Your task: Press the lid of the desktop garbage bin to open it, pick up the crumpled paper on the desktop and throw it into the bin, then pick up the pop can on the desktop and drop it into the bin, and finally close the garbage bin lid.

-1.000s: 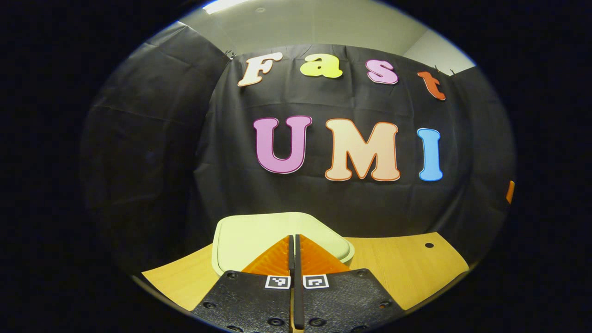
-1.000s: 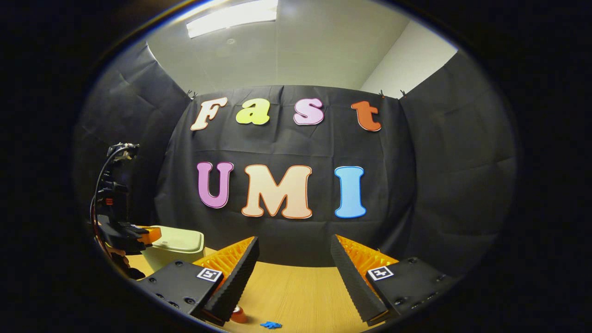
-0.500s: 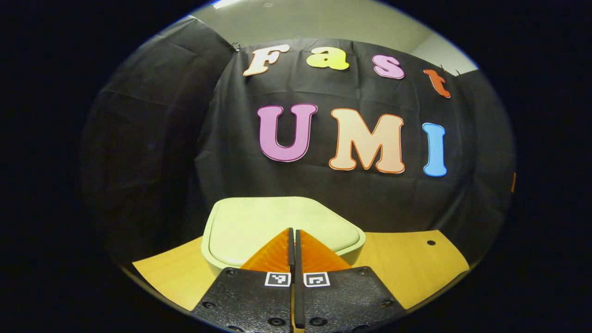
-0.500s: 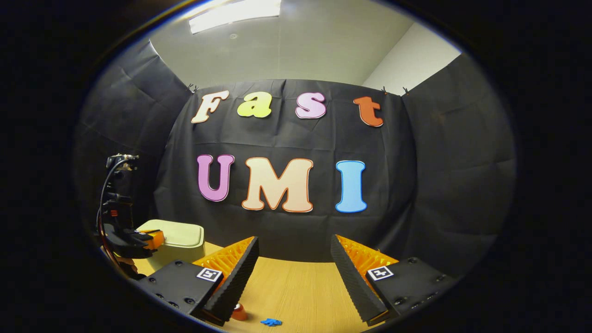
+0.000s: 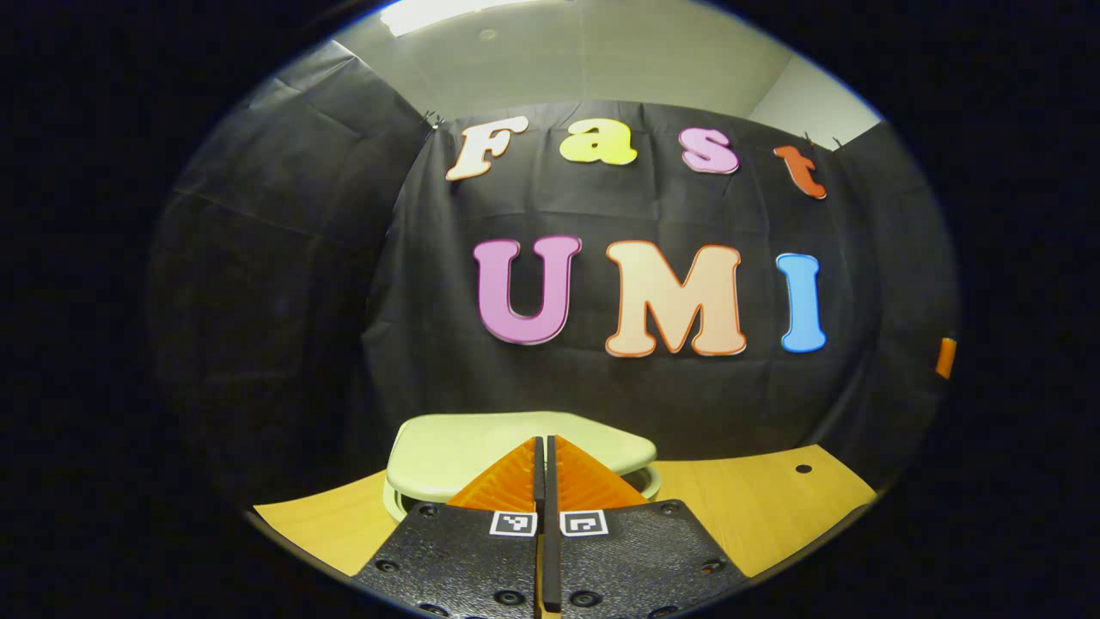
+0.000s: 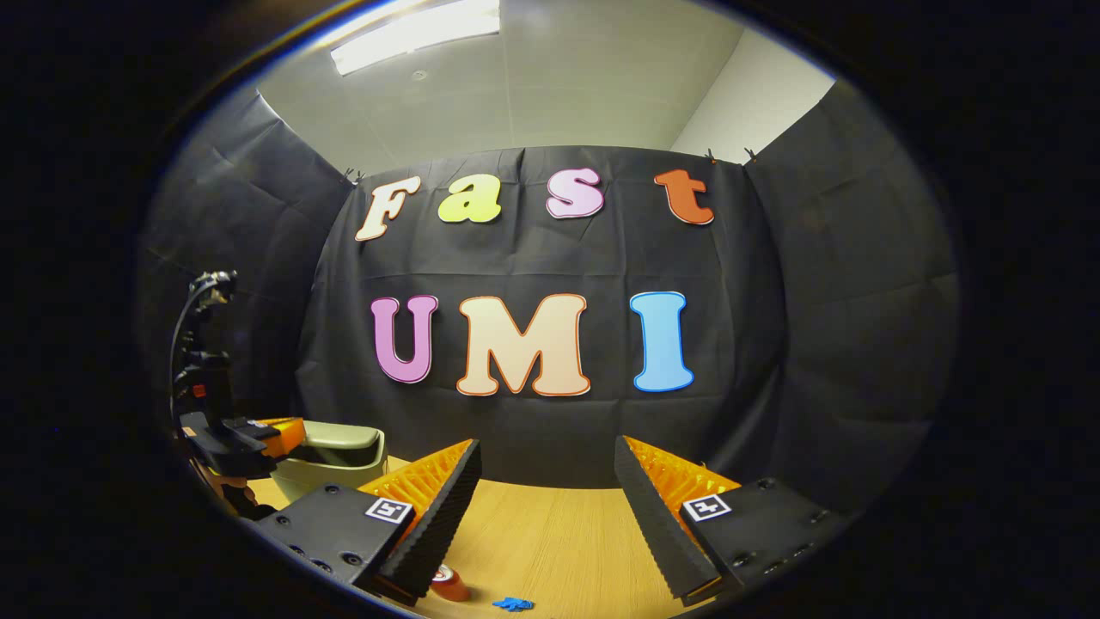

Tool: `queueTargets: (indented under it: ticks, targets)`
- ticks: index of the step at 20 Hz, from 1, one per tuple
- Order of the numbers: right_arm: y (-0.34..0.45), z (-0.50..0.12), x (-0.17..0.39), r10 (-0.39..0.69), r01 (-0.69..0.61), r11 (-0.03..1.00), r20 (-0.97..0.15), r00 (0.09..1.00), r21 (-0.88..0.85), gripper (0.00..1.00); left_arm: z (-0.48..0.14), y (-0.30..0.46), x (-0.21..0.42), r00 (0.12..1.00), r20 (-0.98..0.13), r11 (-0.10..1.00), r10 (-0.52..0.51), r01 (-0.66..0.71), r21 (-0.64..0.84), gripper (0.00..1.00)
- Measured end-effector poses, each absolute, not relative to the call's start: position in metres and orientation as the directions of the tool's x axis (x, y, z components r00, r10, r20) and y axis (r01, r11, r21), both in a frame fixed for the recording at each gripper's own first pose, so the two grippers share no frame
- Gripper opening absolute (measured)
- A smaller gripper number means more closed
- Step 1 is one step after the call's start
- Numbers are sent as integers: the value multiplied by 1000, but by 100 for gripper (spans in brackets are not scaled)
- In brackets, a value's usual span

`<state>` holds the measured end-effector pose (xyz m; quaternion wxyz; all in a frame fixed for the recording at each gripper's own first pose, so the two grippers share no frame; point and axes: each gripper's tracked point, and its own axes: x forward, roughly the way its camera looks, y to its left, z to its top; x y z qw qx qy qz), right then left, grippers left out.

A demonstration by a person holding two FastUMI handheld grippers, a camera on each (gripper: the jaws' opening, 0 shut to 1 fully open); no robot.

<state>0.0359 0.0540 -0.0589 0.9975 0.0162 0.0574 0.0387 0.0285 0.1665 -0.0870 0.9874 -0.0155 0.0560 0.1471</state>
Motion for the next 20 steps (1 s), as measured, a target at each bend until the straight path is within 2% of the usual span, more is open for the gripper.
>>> queueTargets:
  ticks: [4, 5, 7, 9, 11, 15, 20]
  targets:
    - [44, -65, 41, 93, -88, 995, -123, 988, 50, 98, -60, 148, 22, 966, -71, 965, 248, -253, -64, 0]
    - [43, -67, 43, 98, -93, 994, -124, 987, 51, 98, -54, 142, 19, 970, -68, 968, 233, -238, -75, 4]
    - [39, -74, 46, 105, -100, 994, -129, 986, 46, 98, -46, 135, 10, 972, -61, 970, 227, -231, -71, 33]
    - [37, -89, 52, 110, -105, 994, -151, 982, 41, 98, -37, 129, 0, 974, -40, 972, 223, -225, -64, 53]
    - [38, -110, 57, 126, -119, 992, -185, 975, 46, 98, -29, 122, -8, 976, -29, 974, 216, -217, -60, 58]
    - [47, -167, 63, 168, -157, 986, -293, 941, 60, 100, -13, 110, -29, 978, 1, 977, 208, -207, -40, 88]
    - [64, -260, 52, 219, -199, 976, -468, 856, 91, 98, 0, 106, -53, 976, 12, 976, 219, -219, -14, 91]
